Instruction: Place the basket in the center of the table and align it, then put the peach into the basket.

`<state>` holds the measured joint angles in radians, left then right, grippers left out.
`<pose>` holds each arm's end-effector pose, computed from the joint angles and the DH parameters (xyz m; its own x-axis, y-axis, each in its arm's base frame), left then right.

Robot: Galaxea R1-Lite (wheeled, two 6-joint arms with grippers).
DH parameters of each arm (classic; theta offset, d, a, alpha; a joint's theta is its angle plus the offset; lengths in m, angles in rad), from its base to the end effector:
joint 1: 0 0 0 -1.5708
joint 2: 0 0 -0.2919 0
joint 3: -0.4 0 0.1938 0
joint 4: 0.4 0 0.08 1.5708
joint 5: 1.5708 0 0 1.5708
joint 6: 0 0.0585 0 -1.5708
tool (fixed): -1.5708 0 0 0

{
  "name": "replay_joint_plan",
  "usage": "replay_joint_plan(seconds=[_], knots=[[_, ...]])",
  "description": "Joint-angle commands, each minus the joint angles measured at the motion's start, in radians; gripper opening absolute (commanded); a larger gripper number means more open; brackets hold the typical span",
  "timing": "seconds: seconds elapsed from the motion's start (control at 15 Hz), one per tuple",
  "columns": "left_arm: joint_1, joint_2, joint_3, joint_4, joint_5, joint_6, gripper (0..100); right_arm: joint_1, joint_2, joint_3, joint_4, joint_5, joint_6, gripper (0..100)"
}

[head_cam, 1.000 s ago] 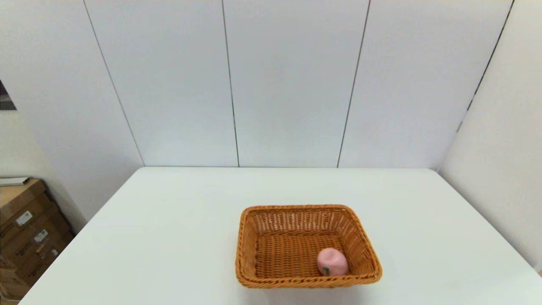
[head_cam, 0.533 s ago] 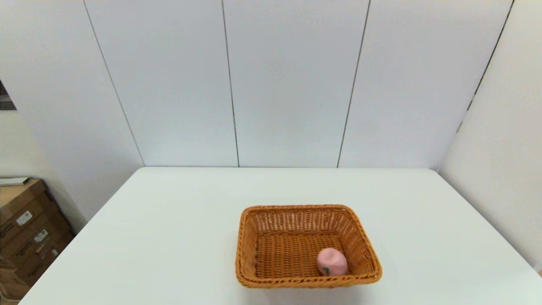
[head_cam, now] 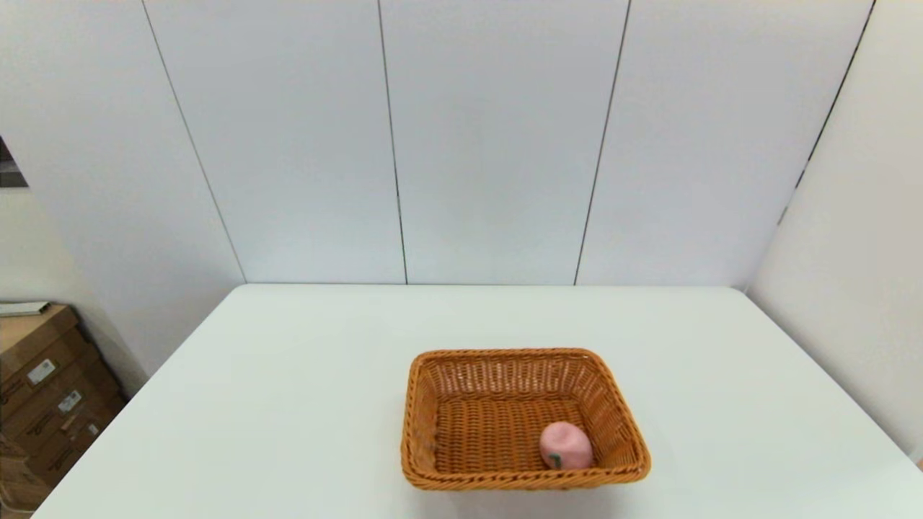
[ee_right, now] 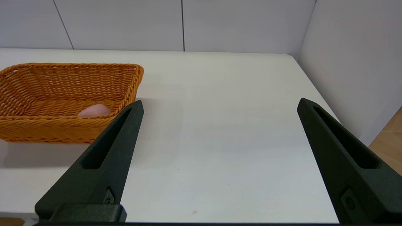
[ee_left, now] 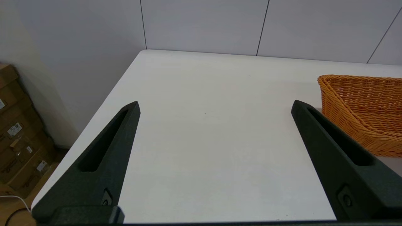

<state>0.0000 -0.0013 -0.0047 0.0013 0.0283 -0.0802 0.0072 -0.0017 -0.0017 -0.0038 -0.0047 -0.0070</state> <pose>0.0246 0.0017 0.0768 0.9996 0.0283 0.0047 -0.0278 0.9964 -0.0802 0.0248 -0.0001 0.0766 1.0000 0.0025 0.0072 -0.0024 1.0000 -0.0070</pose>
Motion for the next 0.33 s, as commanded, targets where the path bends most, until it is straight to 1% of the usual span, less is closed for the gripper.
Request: replay_joint_plan(seconds=[0.07,0.33], knots=[[0.000,0.000,0.000,0.000,0.001,-0.001,100,0.000,0.002,0.000,-0.001,-0.009,0.013,100],[0.000,0.000,0.000,0.000,0.001,-0.001,100,0.000,0.002,0.000,-0.001,-0.011,0.013,100]])
